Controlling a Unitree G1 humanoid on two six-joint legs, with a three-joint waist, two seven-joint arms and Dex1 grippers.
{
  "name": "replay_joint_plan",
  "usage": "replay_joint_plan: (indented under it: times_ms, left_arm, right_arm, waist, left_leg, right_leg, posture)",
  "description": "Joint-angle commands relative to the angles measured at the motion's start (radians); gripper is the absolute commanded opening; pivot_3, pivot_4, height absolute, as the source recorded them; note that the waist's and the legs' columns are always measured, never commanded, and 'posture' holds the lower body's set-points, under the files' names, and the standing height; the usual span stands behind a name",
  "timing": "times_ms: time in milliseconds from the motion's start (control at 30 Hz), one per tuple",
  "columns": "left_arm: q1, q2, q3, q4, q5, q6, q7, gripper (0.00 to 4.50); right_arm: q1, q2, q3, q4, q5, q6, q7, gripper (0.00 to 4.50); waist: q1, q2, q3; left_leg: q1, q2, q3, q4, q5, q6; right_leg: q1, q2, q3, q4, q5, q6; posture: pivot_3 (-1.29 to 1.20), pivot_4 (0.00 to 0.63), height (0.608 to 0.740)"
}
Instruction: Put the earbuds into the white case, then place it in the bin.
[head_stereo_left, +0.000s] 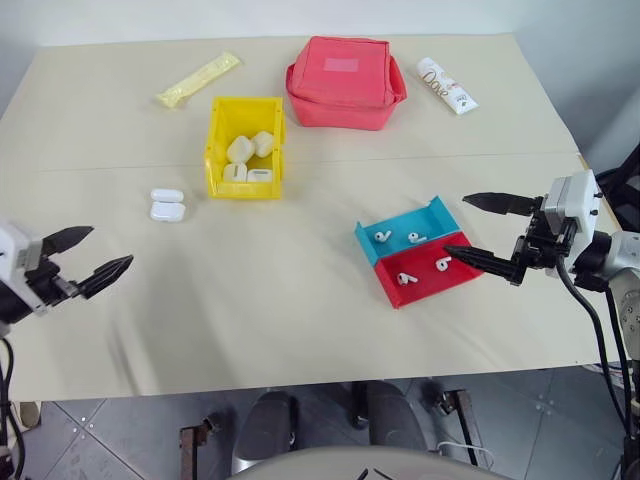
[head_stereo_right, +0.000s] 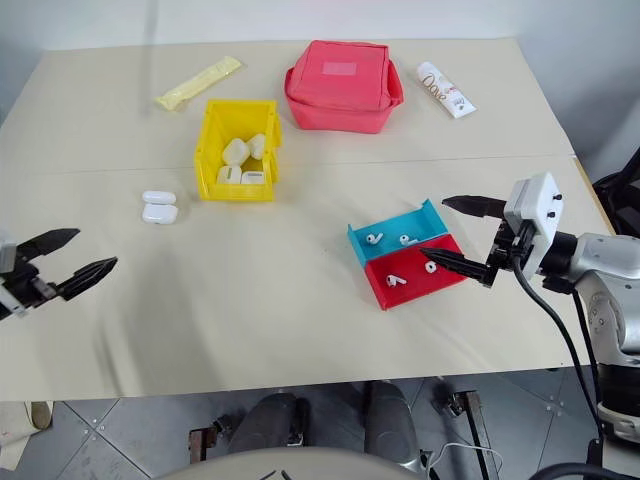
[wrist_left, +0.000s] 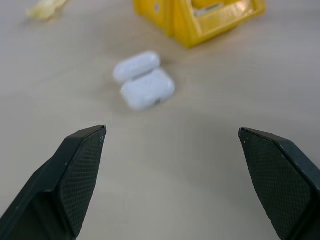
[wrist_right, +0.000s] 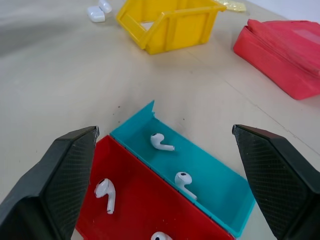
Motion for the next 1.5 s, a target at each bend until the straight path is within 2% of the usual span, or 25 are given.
replay_joint_plan:
  times_ms: [33,267,533,700,800,967,1067,1167,1333,1500]
  left_arm:
    - [0.062,0.035,0.077,-0.051,-0.022,0.031,-0.024,4.5]
    - [0.217,0.029,0.183,-0.062,-0.036,0.041,-0.102,4.5]
    - [0.185,0.038,0.148,-0.19,-0.02,0.117,-0.022,4.5]
    - [0.029,0.138,-0.027,-0.415,0.045,0.499,0.239,4.5]
    - [-0.105,0.218,-0.147,-0.451,0.068,0.681,0.314,4.5]
    - [-0.417,0.258,-0.372,-0.447,0.077,0.99,0.406,4.5]
    - [-0.661,0.223,-0.552,-0.399,0.084,1.23,0.44,4.5]
    - [-0.853,0.146,-0.647,-0.298,0.112,1.402,0.502,4.5]
    - [-1.031,0.052,-0.712,-0.061,0.13,1.439,0.571,4.5]
    - [-1.136,-0.025,-0.748,0.129,0.181,1.439,0.625,4.5]
  right_arm:
    - [-0.024,-0.01,0.005,0.01,-0.01,-0.038,0.039,4.47]
    - [-0.122,-0.007,0.058,0.111,-0.032,-0.055,0.113,4.47]
    - [-0.195,0.017,0.098,0.164,-0.051,-0.073,0.142,4.47]
    - [-0.222,0.052,0.126,0.177,-0.063,-0.086,0.154,4.47]
    - [-0.231,0.067,0.138,0.186,-0.071,-0.09,0.152,4.47]
    - [-0.237,0.089,0.148,0.196,-0.079,-0.096,0.153,4.47]
    - [-0.231,0.093,0.155,0.196,-0.075,-0.096,0.168,4.47]
    - [-0.233,0.09,0.159,0.19,-0.065,-0.092,0.192,4.47]
    - [-0.25,0.09,0.17,0.187,-0.057,-0.091,0.24,4.47]
    - [-0.273,0.103,0.176,0.198,-0.062,-0.091,0.253,4.47]
  waist:
    - [0.0,0.0,0.0]
    - [-0.003,0.001,0.001]
    - [0.002,0.002,0.001]
    - [0.001,0.0,0.0]
    - [-0.001,0.0,0.0]
    - [-0.001,0.001,0.001]
    - [0.001,-0.001,0.001]
    - [0.003,-0.001,0.001]
    - [0.002,-0.005,0.002]
    - [0.002,-0.007,0.004]
  left_leg:
    - [0.0,0.0,0.0,0.0,0.0,0.0]
    - [0.0,0.001,0.0,0.0,-0.003,-0.002]
    - [-0.001,0.0,-0.001,0.0,-0.003,-0.004]
    - [-0.001,0.0,-0.002,0.0,-0.002,-0.004]
    - [0.0,0.0,-0.002,0.0,-0.002,-0.002]
    - [0.0,-0.001,-0.001,-0.001,-0.001,-0.002]
    - [0.0,-0.002,-0.001,0.0,0.001,-0.002]
    - [0.0,-0.003,0.0,0.0,0.002,0.0]
    - [0.0,-0.003,0.0,0.001,0.005,-0.001]
    - [0.0,-0.002,-0.001,0.001,0.007,-0.004]
  right_leg:
    - [0.0,0.0,0.0,0.0,0.0,0.0]
    - [-0.001,0.0,0.001,0.0,-0.001,-0.002]
    - [-0.002,-0.001,0.001,0.001,-0.002,-0.004]
    - [-0.001,-0.001,0.001,0.003,-0.002,-0.003]
    - [-0.001,0.001,0.001,0.003,-0.002,-0.003]
    - [-0.001,0.004,-0.001,0.003,-0.001,-0.002]
    - [0.0,0.007,-0.003,0.004,-0.001,-0.001]
    - [0.0,0.009,-0.004,0.004,0.0,0.0]
    - [0.001,0.01,-0.004,0.004,0.0,0.001]
    - [0.0,0.013,-0.003,0.003,0.0,0.001]
  posture:
    - [0.0,0.15,0.74]
    - [0.0,0.15,0.74]
    - [0.0,0.15,0.74]
    - [0.0,0.15,0.74]
    - [0.0,0.15,0.74]
    - [0.0,0.15,0.74]
    - [0.0,0.15,0.74]
    - [0.0,0.15,0.74]
    - [0.0,0.15,0.74]
    - [0.0,0.15,0.74]
